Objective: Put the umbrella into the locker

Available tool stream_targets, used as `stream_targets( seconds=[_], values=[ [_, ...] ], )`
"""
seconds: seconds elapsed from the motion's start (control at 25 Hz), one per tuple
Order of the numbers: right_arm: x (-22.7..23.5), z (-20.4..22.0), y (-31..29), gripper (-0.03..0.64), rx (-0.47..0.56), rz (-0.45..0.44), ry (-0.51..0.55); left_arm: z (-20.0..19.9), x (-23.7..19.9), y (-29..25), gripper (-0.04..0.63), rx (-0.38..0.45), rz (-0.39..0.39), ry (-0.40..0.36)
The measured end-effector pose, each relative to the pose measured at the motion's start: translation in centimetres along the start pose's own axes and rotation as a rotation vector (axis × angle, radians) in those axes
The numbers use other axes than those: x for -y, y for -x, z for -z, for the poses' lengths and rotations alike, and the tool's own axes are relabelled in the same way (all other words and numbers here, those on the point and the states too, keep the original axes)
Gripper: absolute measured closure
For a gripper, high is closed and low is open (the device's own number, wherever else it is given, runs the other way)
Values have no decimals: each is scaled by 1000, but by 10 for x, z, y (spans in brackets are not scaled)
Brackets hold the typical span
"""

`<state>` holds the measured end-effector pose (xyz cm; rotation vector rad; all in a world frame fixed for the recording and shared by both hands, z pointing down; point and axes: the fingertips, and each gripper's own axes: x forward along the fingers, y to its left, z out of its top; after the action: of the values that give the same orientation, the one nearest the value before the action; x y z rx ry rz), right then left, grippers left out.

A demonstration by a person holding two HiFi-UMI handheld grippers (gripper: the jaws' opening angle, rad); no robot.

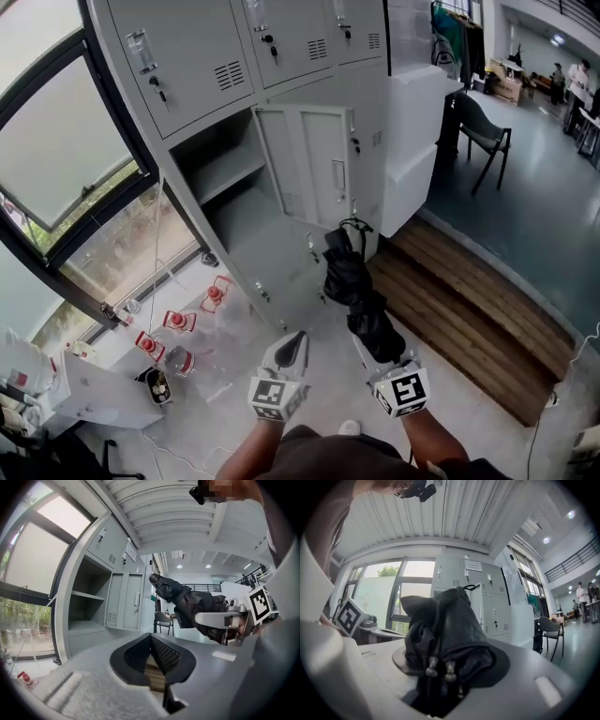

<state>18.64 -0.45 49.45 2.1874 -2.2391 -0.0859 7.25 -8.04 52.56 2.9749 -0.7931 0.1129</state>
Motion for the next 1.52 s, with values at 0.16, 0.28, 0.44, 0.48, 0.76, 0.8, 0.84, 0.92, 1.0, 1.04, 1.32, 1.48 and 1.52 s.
stream_targets(
  seconds=[0.16,0.28,0.44,0.48,0.76,0.8,0.84,0.92,1.0,1.04,1.32,1.48,1.52],
  values=[
    [-7,0,-15,385,4,-51,-8,-3,-13,3,591,-5,-35,1],
    [-12,-4,-27,384,15,-63,-31,-8,-26,3,591,-2,-59,18],
    [-20,-3,-50,383,21,-89,-28,-9,-47,-1,591,35,-77,11],
    [-21,-3,-56,383,20,-96,-26,-8,-53,-3,591,44,-81,9],
    [-28,-3,-112,383,11,-140,-39,-10,-106,-22,591,54,-125,15],
    [-29,-4,-122,383,9,-147,-39,-10,-113,-25,591,52,-129,18],
    [-30,-4,-131,383,6,-154,-36,-10,-120,-29,591,49,-133,22],
    [-35,-4,-148,383,2,-172,-31,-10,-135,-35,591,44,-143,34],
    [-39,-2,-162,382,-2,-185,-30,-12,-151,-39,591,55,-155,32],
    [-41,-1,-169,382,-6,-186,-36,-13,-158,-41,591,61,-158,28],
    [-53,4,-218,382,-34,-197,-35,-18,-211,-53,591,75,-169,13],
    [-60,3,-244,382,-37,-198,-33,-28,-238,-56,591,88,-169,8],
    [-62,2,-250,382,-35,-197,-32,-30,-243,-56,591,95,-166,8]
  ],
)
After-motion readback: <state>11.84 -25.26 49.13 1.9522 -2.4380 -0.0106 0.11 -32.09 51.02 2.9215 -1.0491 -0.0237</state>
